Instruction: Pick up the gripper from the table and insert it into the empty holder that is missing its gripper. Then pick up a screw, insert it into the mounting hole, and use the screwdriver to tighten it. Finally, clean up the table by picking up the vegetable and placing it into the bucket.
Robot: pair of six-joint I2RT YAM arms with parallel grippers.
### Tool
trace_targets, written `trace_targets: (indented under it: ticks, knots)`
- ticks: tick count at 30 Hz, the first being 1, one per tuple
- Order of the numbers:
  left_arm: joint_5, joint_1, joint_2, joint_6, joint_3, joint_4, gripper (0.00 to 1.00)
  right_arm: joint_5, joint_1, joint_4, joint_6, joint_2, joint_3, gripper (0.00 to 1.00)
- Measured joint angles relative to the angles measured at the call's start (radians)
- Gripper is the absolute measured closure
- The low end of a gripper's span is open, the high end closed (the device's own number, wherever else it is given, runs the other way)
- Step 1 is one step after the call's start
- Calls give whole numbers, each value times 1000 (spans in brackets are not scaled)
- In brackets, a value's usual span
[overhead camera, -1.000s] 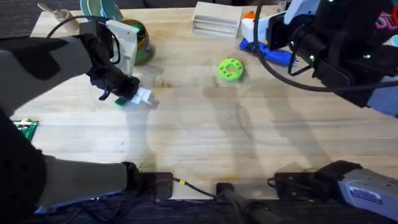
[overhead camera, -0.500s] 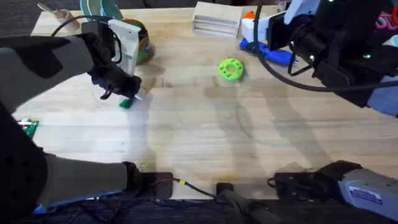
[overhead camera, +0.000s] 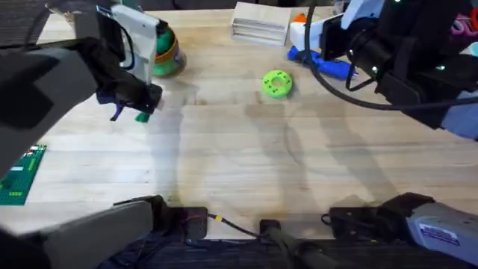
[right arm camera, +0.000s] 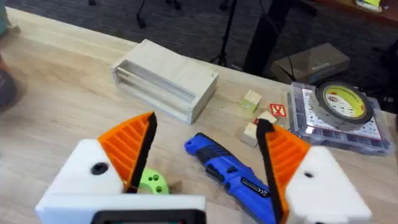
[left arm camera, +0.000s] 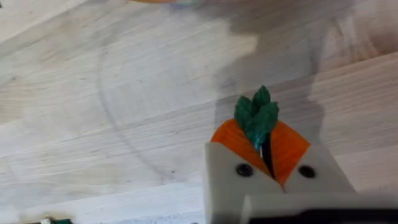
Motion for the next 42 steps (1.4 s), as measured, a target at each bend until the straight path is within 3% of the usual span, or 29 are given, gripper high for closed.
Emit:
trace_targets:
  ticks: [5,9,13,20,28,36,42]
  knots:
    - [-2,0,-71,-1,29,41,981,0,0,0,0,0,0,8]
    - [-2,0,-94,-47,74,204,981,0,0,0,0,0,0,9]
    - [-2,0,-94,-156,93,405,981,0,0,0,0,0,0,9]
    - [34,0,-25,-442,93,635,982,0,0,0,0,0,0,8]
    - [63,1,123,-651,93,705,983,0,0,0,0,0,0,8]
    - [56,6,161,-719,93,723,964,0,0,0,0,0,0,8]
    - [54,6,161,-729,93,724,64,0,0,0,0,0,0,7]
